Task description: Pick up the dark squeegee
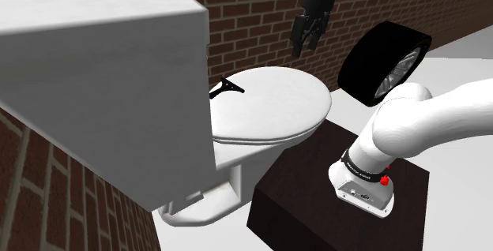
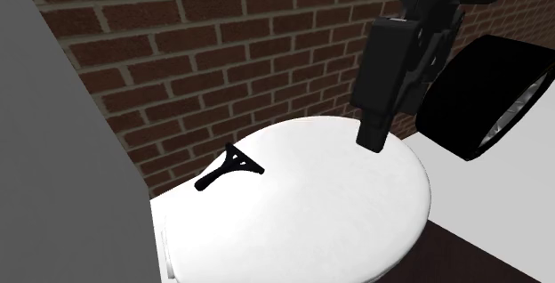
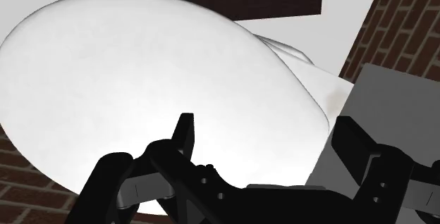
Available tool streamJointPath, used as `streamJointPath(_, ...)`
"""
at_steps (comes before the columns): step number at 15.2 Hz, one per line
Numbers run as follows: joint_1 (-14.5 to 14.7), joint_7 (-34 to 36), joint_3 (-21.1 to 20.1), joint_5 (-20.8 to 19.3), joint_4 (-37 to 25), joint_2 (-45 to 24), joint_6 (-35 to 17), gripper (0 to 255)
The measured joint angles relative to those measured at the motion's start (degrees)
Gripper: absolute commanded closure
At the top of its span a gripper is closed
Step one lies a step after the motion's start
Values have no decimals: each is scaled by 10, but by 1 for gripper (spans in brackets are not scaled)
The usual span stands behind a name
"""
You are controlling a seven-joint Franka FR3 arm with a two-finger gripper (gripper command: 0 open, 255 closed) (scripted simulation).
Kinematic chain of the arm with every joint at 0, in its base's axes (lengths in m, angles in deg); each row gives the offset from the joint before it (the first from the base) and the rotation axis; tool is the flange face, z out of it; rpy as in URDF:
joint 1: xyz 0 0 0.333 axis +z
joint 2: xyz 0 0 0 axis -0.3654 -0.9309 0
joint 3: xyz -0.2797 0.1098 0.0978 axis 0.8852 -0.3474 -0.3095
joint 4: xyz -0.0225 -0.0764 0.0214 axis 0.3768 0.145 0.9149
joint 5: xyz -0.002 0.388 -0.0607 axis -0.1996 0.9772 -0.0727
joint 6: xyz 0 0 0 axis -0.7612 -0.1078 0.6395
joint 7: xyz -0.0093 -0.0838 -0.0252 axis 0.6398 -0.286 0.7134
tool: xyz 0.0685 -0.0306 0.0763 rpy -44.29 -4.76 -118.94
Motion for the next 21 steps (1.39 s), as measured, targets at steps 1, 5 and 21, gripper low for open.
streamJointPath(1, 0, 0, 0, 0, 0, 0, 0, 0)
streamJointPath(5, -3, -1, -2, -4, -3, -54, -50, 0)
streamJointPath(21, -14, 15, -15, -28, -127, -399, -269, 0)
